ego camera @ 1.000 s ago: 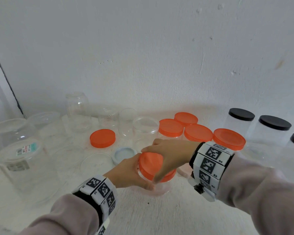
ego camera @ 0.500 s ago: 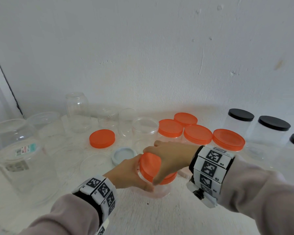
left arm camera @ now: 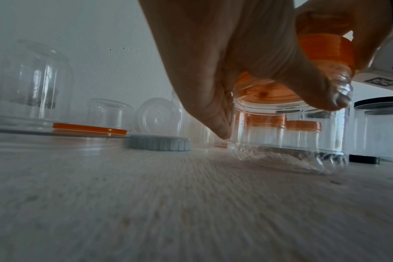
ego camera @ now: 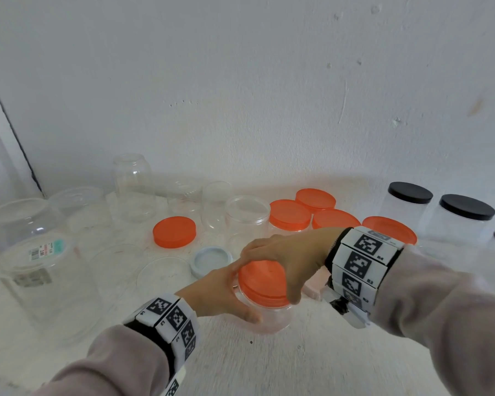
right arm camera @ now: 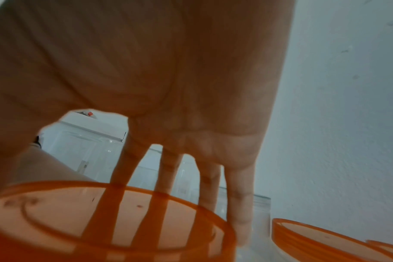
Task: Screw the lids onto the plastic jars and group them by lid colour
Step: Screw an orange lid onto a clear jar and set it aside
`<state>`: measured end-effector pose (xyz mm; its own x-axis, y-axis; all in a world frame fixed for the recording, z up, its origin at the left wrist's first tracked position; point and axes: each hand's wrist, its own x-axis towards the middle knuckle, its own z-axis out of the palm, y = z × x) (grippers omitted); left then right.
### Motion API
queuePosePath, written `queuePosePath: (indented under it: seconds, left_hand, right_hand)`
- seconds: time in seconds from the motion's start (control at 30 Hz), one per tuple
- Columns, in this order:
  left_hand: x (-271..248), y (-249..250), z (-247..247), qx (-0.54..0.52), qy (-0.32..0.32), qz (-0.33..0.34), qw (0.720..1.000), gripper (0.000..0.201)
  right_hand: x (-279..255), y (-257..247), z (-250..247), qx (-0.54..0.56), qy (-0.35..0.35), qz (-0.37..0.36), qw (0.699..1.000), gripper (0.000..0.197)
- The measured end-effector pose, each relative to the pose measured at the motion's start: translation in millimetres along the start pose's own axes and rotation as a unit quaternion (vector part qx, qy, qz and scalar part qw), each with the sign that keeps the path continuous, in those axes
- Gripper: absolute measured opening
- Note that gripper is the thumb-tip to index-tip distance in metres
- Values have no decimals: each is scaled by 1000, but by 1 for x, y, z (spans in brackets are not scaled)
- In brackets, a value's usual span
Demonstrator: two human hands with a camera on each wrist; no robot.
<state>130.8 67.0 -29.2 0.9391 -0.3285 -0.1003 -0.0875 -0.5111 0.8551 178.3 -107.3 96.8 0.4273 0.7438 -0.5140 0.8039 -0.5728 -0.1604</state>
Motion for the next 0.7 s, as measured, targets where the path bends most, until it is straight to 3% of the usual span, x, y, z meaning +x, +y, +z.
queuePosePath:
  seconds: [0.37, 0.7]
  left_hand:
    - [-1, 4, 2, -11, 1, -23, 1000, 106]
    - [1, 7, 6, 6, 46, -48, 998, 114]
  right_hand:
    - [3, 1, 5, -6, 29, 58, 998, 99]
    - [12, 2, 17, -15, 88, 123, 988, 101]
